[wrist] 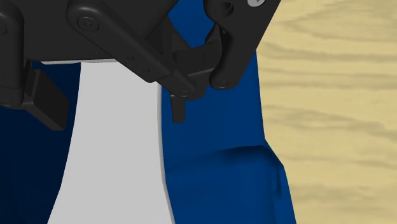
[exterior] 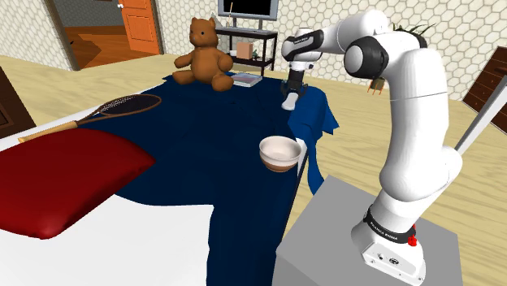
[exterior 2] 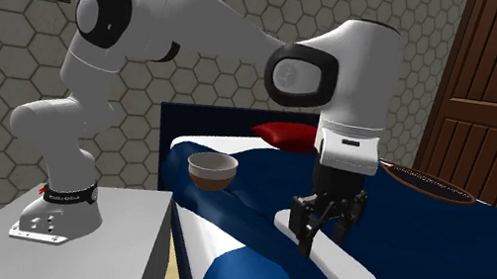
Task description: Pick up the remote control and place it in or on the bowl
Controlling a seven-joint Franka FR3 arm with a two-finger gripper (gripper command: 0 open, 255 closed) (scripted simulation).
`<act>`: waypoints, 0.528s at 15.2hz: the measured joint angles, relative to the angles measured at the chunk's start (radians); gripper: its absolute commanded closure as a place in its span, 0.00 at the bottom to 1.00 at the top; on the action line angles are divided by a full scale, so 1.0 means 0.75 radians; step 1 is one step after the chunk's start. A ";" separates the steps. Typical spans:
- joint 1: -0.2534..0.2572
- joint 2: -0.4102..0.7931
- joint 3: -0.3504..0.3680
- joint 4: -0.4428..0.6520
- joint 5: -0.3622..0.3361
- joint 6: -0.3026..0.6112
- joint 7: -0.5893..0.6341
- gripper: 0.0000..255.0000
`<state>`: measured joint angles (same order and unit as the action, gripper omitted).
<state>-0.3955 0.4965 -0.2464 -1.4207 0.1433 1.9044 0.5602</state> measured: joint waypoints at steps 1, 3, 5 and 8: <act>-0.002 -0.004 -0.001 0.012 -0.001 -0.016 -0.001 1.00; -0.003 -0.008 -0.002 0.041 -0.003 -0.048 0.001 1.00; -0.002 -0.018 -0.003 0.061 -0.006 -0.078 0.005 1.00; -0.008 -0.016 -0.005 0.117 -0.007 -0.131 0.006 1.00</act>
<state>-0.4015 0.4847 -0.2500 -1.3332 0.1382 1.8059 0.5645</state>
